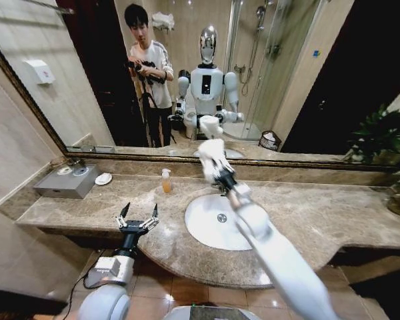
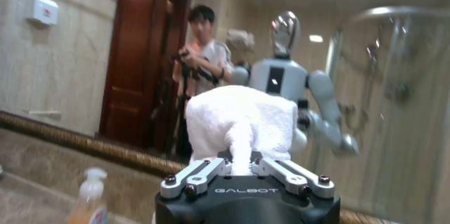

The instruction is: Pick up the towel from the sink counter and wipe the mirror surface.

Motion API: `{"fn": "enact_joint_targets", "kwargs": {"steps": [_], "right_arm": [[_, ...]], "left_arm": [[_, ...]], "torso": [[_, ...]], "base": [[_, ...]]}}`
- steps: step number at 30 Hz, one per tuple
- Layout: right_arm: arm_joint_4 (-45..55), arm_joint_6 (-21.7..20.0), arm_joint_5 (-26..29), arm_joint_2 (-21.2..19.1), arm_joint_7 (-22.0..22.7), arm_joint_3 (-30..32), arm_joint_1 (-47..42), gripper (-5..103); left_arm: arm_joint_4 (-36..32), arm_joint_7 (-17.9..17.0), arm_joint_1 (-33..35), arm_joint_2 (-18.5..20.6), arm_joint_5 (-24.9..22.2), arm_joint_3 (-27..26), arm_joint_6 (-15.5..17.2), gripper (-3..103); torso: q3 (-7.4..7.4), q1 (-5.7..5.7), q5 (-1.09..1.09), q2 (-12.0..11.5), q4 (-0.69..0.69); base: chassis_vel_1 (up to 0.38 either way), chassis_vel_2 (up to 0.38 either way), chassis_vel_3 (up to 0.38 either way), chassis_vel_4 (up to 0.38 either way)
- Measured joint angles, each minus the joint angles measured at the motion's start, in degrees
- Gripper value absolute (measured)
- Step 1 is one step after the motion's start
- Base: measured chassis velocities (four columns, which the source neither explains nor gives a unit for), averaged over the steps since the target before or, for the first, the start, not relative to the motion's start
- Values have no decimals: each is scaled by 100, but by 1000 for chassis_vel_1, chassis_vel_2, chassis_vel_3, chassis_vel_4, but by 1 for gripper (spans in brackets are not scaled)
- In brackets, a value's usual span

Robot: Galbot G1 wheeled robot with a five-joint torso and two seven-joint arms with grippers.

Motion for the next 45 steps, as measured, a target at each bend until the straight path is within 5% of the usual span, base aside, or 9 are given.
{"fn": "enact_joint_targets", "kwargs": {"steps": [4,9,14,17,19,24,27,45], "right_arm": [[490,-383,530,-400,454,345,-695,9],[617,-762,1223,-897,164,1077,-1412,9],[-331,-961,1419,-1528,-879,1486,-1581,9],[-908,-1027,952,-1788,-1429,1218,-1152,9],[-1317,-1452,532,-1830,-1926,954,-534,9],[-1781,-1892,258,-2015,-2768,609,122,9],[-2015,-1927,105,-2305,-3573,324,349,9],[-3425,-2225,-34,-1775,-3786,-1298,2157,9]], "left_arm": [[1,-2,0,0,0,0,0,100],[1,-4,0,1,0,-1,0,100],[0,-3,0,0,0,0,0,100],[0,-3,0,0,0,-1,0,100],[1,-3,0,0,0,0,0,100],[1,-3,0,0,0,-1,0,100],[1,-3,0,0,0,0,0,100],[0,-3,0,0,0,0,0,100]], "torso": [[0,0,2,0,6],[1,2,1,0,2],[1,1,2,0,2],[2,2,1,-1,4],[2,3,4,-2,4],[2,4,0,-2,8],[2,3,-2,-2,-2],[2,3,-2,-2,4]], "base": [[0,0,0,0],[0,0,0,0],[0,0,0,0],[0,0,0,0],[0,0,0,0],[0,0,0,0],[0,0,0,0],[0,0,0,0]]}}
